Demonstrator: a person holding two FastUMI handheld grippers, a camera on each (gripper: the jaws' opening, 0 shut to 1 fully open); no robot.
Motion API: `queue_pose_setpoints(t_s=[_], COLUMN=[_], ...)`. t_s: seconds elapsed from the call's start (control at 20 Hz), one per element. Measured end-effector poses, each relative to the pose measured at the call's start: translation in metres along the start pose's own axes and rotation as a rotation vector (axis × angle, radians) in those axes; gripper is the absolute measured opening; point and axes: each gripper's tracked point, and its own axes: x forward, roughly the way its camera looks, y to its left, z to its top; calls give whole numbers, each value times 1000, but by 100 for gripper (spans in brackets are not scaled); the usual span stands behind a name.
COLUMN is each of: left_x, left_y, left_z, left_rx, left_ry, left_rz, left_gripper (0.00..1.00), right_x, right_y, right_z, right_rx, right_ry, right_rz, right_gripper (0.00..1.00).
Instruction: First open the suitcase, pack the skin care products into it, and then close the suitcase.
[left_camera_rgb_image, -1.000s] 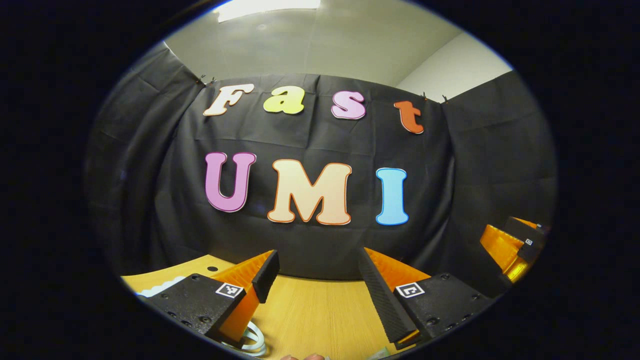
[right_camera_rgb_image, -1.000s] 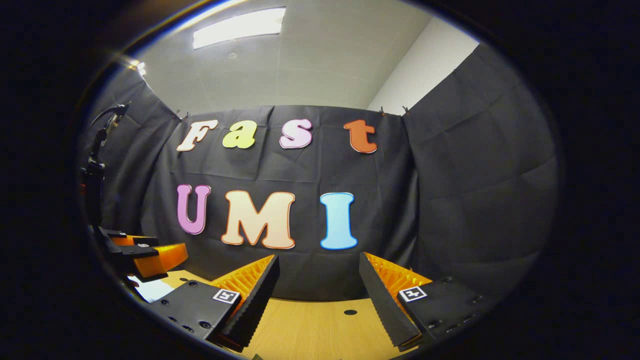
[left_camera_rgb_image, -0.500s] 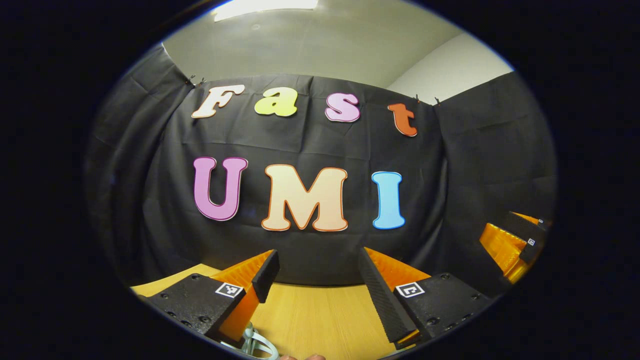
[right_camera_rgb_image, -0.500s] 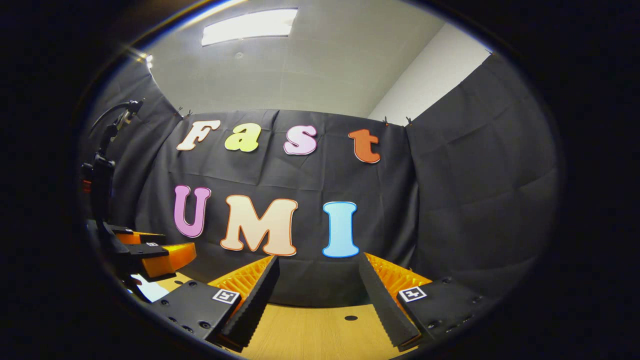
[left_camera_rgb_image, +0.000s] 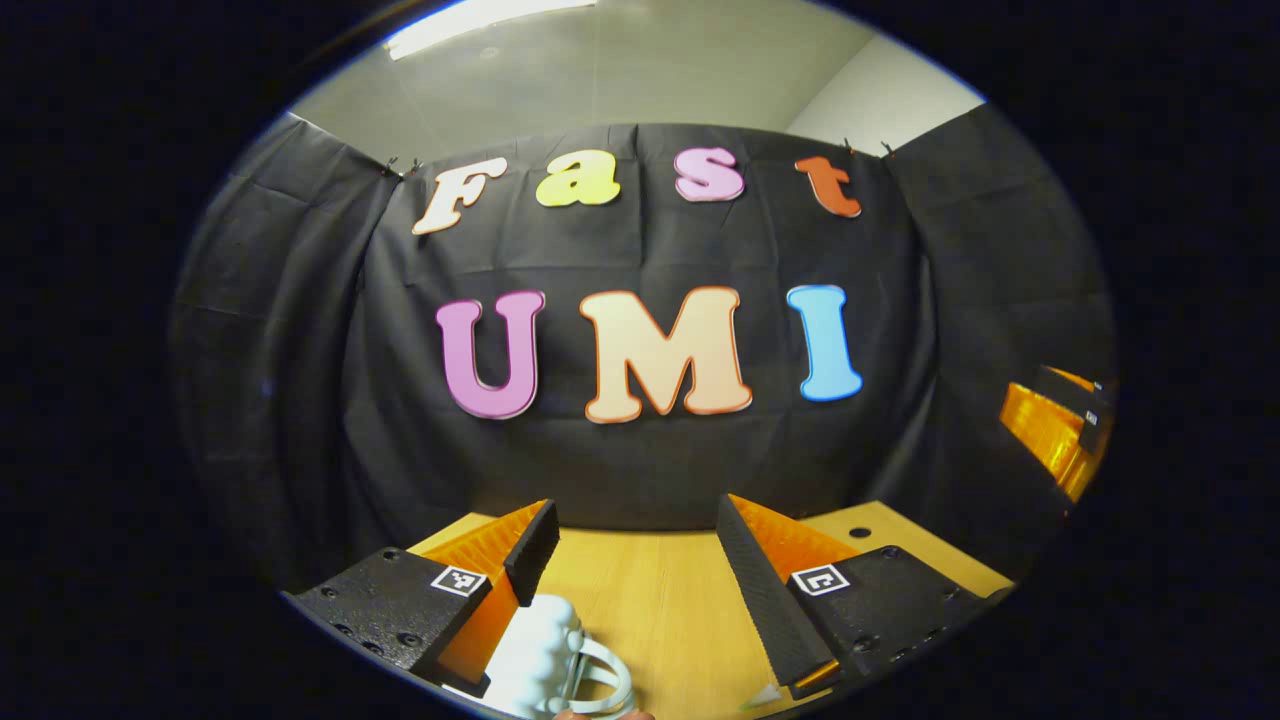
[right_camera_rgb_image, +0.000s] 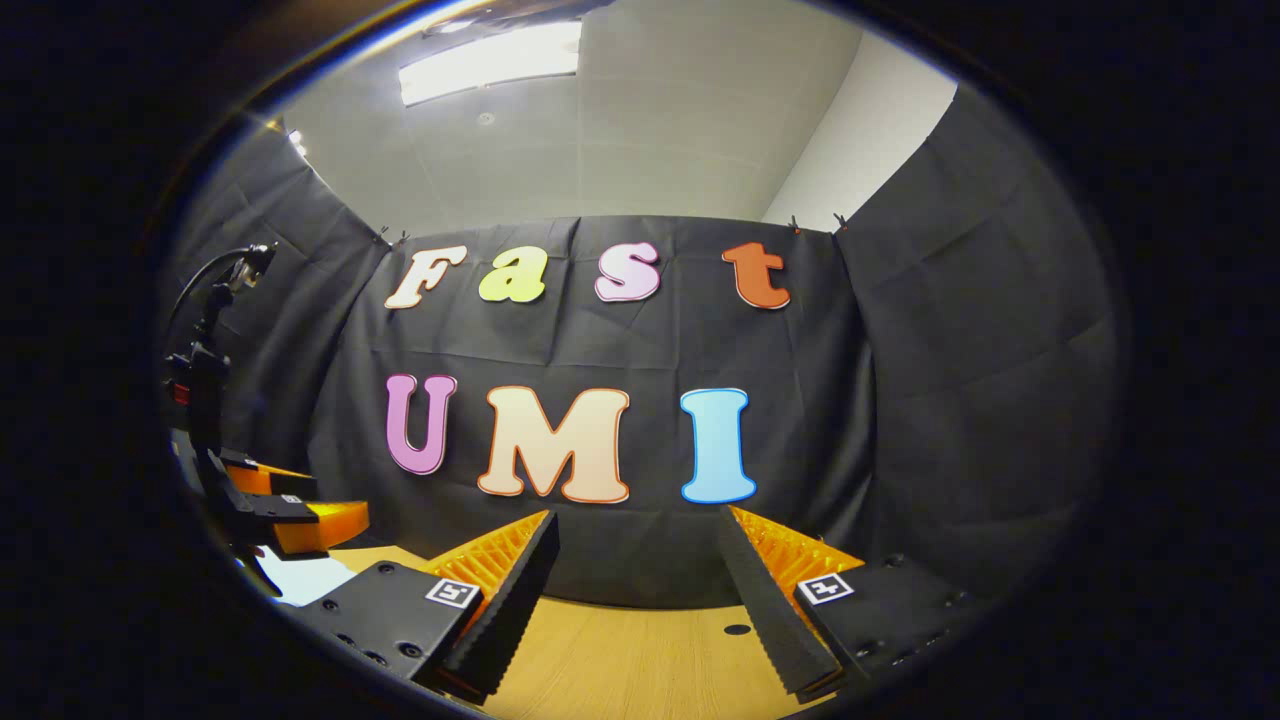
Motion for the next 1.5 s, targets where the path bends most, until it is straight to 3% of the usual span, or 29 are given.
queue_pose_setpoints(t_s=[0.25, 0.5, 0.75, 0.95, 1.15, 1.25, 1.35, 1.4, 1.5], left_x=[8, -14, -17, -14, -10, -9, -12, -13, -14], left_y=[4, -5, -10, -17, -16, -16, -3, 2, -4], left_z=[-97, -178, -227, -256, -278, -287, -291, -288, -285], left_rx=[40, -52, -70, -113, -79, -74, -49, -49, -69], left_ry=[279, 549, 729, 806, 872, 912, 946, 946, 977], left_rz=[-52, -80, -67, -63, -56, -52, -1, 4, -54], left_gripper=[95, 95, 96, 95, 79, 78, 60, 34, 13], right_x=[6, 5, 7, 8, 7, 6, 6, 6, 8], right_y=[11, 27, 30, 22, 19, 17, 14, 13, 13], right_z=[-10, -40, -59, -56, -61, -60, -59, -58, -56], right_rx=[-12, -51, -43, -67, -84, -96, -99, -99, -101], right_ry=[40, 132, 213, 213, 226, 226, 221, 217, 207], right_rz=[-60, -48, -33, -41, -37, -33, -34, -33, -27], right_gripper=[99, 100, 99, 99, 99, 99, 99, 99, 98])
